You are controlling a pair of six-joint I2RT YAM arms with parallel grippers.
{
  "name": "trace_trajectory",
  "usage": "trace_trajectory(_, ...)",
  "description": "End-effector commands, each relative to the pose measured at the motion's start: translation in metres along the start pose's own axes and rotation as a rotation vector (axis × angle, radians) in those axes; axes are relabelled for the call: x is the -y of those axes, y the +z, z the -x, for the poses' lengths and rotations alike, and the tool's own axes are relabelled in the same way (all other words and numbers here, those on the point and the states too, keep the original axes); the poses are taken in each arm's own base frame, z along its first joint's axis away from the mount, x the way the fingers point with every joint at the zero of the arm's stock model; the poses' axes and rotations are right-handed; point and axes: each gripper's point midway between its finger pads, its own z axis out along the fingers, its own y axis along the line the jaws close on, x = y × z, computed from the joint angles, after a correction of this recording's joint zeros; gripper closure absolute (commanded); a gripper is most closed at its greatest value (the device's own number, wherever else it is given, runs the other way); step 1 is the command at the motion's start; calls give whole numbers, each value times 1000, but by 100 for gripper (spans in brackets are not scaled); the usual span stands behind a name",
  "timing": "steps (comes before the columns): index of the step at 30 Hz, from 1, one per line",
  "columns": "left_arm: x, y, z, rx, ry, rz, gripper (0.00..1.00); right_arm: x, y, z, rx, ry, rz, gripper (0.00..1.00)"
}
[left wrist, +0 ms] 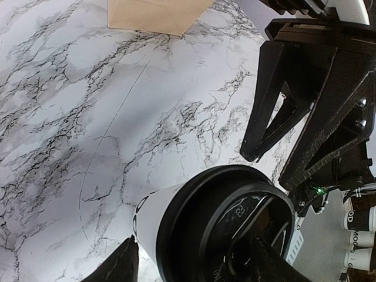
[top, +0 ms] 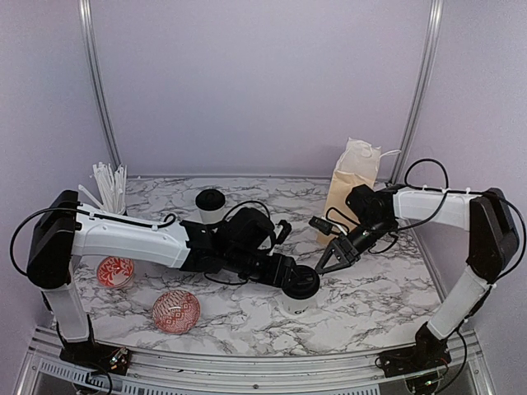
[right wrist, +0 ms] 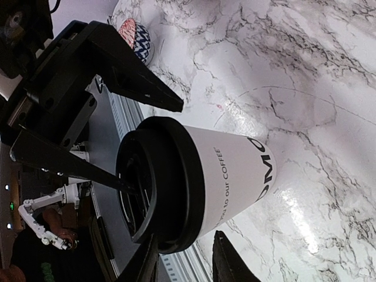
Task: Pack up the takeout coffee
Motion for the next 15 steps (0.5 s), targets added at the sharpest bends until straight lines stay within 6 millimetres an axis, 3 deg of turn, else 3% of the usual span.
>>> trace_trajectory(1,-49,13,-42,-126,-22,148,35,9,0,1,3,15,-38,71)
trace_trajectory(9,-53,13,-46,-135,-23,154,36,25,11,-5,-35,51,-46,75)
trace_trajectory(15,-64,10,-55,-153,-29,174,37,38,31,-24,-87,96,-30,82)
